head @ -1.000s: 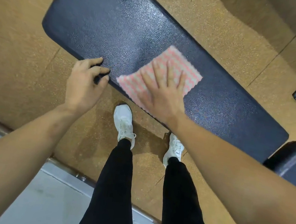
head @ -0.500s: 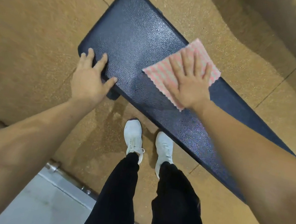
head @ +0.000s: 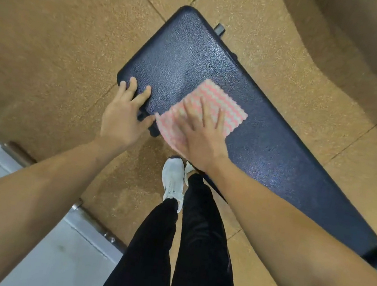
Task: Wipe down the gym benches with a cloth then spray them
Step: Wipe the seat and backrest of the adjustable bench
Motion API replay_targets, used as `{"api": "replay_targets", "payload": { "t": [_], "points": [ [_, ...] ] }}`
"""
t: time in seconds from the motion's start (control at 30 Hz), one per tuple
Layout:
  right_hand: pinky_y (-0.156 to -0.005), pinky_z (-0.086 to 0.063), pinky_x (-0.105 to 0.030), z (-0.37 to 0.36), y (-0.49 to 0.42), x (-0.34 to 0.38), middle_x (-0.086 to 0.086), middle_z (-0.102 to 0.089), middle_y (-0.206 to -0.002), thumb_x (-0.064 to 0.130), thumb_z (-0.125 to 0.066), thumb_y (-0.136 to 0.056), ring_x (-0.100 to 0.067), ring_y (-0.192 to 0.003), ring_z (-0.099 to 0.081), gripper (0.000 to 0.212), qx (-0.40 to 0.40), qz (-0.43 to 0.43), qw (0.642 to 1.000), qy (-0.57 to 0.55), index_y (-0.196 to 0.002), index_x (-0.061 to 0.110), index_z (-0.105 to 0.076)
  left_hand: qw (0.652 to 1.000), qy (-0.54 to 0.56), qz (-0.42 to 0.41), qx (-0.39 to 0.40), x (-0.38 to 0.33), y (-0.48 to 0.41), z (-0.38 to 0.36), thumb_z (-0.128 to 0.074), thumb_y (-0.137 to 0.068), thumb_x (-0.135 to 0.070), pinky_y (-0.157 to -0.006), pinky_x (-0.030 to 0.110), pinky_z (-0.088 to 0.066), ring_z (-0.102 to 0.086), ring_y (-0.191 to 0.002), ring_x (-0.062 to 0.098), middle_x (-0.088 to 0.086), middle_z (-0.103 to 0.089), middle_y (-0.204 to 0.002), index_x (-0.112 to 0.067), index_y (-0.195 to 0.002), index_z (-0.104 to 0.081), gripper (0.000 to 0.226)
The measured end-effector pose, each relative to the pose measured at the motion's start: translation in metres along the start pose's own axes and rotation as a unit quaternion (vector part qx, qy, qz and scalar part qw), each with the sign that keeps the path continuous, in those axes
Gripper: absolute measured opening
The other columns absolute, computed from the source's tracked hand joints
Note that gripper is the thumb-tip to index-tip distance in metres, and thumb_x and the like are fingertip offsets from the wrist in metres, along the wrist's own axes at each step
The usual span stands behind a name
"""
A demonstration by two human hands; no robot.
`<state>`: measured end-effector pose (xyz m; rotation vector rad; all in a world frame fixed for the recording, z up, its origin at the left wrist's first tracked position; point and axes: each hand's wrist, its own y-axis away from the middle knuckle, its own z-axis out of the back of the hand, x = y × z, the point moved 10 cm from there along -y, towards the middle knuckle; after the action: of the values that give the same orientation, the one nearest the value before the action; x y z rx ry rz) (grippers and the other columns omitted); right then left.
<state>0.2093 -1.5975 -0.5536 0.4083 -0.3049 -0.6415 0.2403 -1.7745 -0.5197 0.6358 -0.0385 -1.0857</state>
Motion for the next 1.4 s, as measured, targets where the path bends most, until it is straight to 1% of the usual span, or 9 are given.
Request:
{"api": "replay_targets", "payload": {
  "t": [0.1, 0.27, 0.53, 0.77, 0.87, 1.03, 1.2, 1.3, 1.4],
  "points": [
    [-0.116, -0.003, -0.072, -0.009, 0.009, 0.023, -0.001, 0.005, -0.171, 0.069, -0.034, -0.097, -0.045, -0.154, 0.008, 0.08, -0.011, 0.072, 0.997, 0.014, -0.162, 0.037, 0.0, 1.0, 0.006, -0.003, 0.023, 0.005, -0.003, 0.005, -0.066, -0.097, -0.04, -0.115, 0.05, -0.04, -0.015, -0.158, 0.029, 0.004, -0.018, -0.171, -0.028, -0.157, -0.039, 0.067],
    [-0.119, -0.005, -0.069, 0.003, -0.007, -0.004, 0.006, -0.008, -0.171, 0.074, -0.036, -0.095, -0.04, -0.155, -0.006, 0.077, -0.032, 0.122, 0.992, -0.001, -0.161, 0.042, -0.013, 0.996, -0.059, -0.022, 0.064, 0.002, -0.006, 0.006, -0.068, -0.093, -0.042, -0.111, 0.051, -0.044, -0.021, -0.155, 0.034, 0.011, -0.023, -0.168, -0.024, -0.155, -0.041, 0.07],
    [-0.119, 0.006, -0.068, 0.059, -0.075, -0.12, 0.002, 0.012, -0.17, 0.076, -0.023, -0.095, -0.036, -0.155, 0.013, 0.078, -0.019, -0.1, 0.991, -0.089, -0.16, 0.041, 0.003, 0.994, -0.067, -0.025, 0.08, 0.007, -0.009, 0.0, -0.067, -0.093, -0.045, -0.11, 0.055, -0.044, -0.021, -0.155, 0.035, 0.01, -0.023, -0.169, -0.026, -0.156, -0.039, 0.071],
    [-0.119, 0.007, -0.068, 0.067, -0.097, -0.097, -0.005, 0.009, -0.171, 0.068, -0.025, -0.098, -0.039, -0.155, 0.011, 0.08, -0.055, -0.161, 0.98, -0.103, -0.162, 0.032, 0.005, 0.995, 0.081, -0.01, 0.054, 0.013, 0.0, 0.007, -0.07, -0.093, -0.042, -0.115, 0.031, -0.033, -0.013, -0.158, 0.016, -0.006, -0.019, -0.17, -0.03, -0.155, -0.043, 0.068],
    [-0.117, 0.002, -0.072, 0.071, -0.109, -0.059, -0.009, -0.002, -0.171, 0.072, -0.026, -0.096, -0.044, -0.155, 0.0, 0.079, -0.067, -0.122, 0.986, -0.091, -0.162, 0.032, -0.01, 0.986, 0.162, 0.019, -0.015, 0.034, -0.002, 0.027, -0.069, -0.095, -0.027, -0.114, 0.028, -0.036, -0.045, -0.14, 0.01, -0.003, -0.042, -0.16, -0.021, -0.146, -0.057, 0.052],
    [-0.116, -0.008, -0.074, 0.059, -0.105, 0.006, -0.008, 0.001, -0.171, 0.075, -0.016, -0.096, -0.045, -0.154, 0.002, 0.076, -0.053, -0.038, 0.998, 0.008, -0.161, 0.037, -0.005, 0.968, 0.229, 0.1, -0.031, 0.071, -0.013, 0.036, -0.064, -0.098, -0.023, -0.121, 0.031, -0.028, -0.036, -0.148, 0.014, 0.001, -0.042, -0.16, -0.02, -0.154, -0.045, 0.06],
    [-0.116, -0.002, -0.074, 0.037, -0.083, 0.048, -0.005, -0.004, -0.171, 0.072, -0.024, -0.098, -0.043, -0.155, 0.002, 0.072, -0.034, 0.056, 0.998, 0.003, -0.161, 0.039, -0.014, 0.901, 0.412, 0.138, 0.01, 0.064, -0.037, 0.032, -0.056, -0.089, -0.012, -0.1, 0.016, -0.046, -0.06, -0.104, -0.012, -0.013, -0.064, -0.124, -0.033, -0.129, -0.063, 0.045],
    [-0.118, 0.002, -0.071, 0.038, -0.084, 0.041, -0.004, -0.008, -0.171, 0.07, -0.025, -0.1, -0.04, -0.156, -0.001, 0.068, -0.042, 0.097, 0.994, 0.0, -0.16, 0.041, -0.017, 0.868, 0.463, 0.18, 0.01, 0.081, -0.04, 0.023, -0.056, -0.086, -0.01, -0.11, 0.028, -0.047, -0.059, -0.111, -0.013, -0.006, -0.064, -0.134, -0.023, -0.134, -0.067, 0.051],
    [-0.119, 0.003, -0.069, 0.054, -0.106, 0.007, -0.005, -0.008, -0.171, 0.071, -0.028, -0.1, -0.041, -0.156, -0.004, 0.071, -0.057, 0.024, 0.998, 0.006, -0.161, 0.038, -0.014, 0.861, 0.473, 0.184, 0.022, 0.085, -0.035, 0.022, -0.057, -0.091, -0.003, -0.104, 0.022, -0.046, -0.058, -0.105, -0.015, -0.005, -0.06, -0.133, -0.025, -0.137, -0.063, 0.052]
  ]
}}
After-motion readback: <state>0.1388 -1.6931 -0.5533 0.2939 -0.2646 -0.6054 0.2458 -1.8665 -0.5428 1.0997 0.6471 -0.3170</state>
